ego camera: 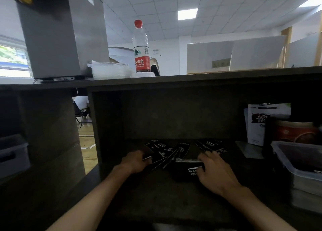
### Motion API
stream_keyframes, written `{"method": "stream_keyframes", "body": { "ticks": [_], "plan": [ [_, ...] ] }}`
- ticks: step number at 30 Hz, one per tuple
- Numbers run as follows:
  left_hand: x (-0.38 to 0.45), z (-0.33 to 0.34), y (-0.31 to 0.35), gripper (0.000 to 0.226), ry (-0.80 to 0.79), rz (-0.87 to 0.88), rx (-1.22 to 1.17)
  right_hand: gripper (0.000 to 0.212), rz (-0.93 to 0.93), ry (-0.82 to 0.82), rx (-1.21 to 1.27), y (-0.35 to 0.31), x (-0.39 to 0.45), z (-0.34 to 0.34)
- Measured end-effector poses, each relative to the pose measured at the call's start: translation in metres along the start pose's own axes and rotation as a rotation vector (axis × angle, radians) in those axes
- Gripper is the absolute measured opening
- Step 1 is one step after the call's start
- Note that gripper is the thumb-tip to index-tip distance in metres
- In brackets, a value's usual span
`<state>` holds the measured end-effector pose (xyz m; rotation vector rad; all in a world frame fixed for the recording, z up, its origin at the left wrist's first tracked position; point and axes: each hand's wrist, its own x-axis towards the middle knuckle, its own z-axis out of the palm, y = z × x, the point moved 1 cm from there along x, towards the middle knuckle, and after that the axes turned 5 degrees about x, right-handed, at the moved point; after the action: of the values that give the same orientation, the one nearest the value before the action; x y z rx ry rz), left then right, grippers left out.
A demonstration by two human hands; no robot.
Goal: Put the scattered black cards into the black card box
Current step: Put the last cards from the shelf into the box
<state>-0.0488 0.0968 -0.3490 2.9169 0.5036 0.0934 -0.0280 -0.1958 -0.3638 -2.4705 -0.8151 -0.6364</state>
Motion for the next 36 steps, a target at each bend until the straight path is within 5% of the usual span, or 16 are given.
{"method": "stream_keyframes", "body": {
  "ticks": [15, 19, 21, 26, 31, 36],
  "plan": [
    [-0.022, 0.016, -0.01, 0.054, 0.411, 0.039, 0.159, 0.038, 0.011, 0.055, -0.03, -0.002, -0.01, 0.006],
    [-0.028, 0.01, -0.008, 0.028, 0.485, 0.156, -0.051, 0.041, 0.013, 0.053, -0.038, -0.002, -0.01, 0.006],
    [-0.031, 0.002, 0.002, 0.01, 0.46, 0.27, -0.354, 0.048, 0.006, 0.048, -0.038, -0.002, -0.011, 0.007],
    [-0.049, -0.006, 0.053, 0.03, 0.227, 0.47, -0.623, 0.081, 0.009, 0.028, 0.033, -0.002, -0.012, 0.006],
    [-0.066, 0.018, 0.114, 0.023, -0.049, 0.274, -1.025, 0.054, -0.025, 0.035, -0.039, -0.002, -0.013, 0.007],
    [-0.053, 0.02, 0.111, 0.016, 0.071, 0.193, -1.019, 0.045, 0.003, 0.039, -0.072, 0.0, -0.012, 0.008]
  ]
}}
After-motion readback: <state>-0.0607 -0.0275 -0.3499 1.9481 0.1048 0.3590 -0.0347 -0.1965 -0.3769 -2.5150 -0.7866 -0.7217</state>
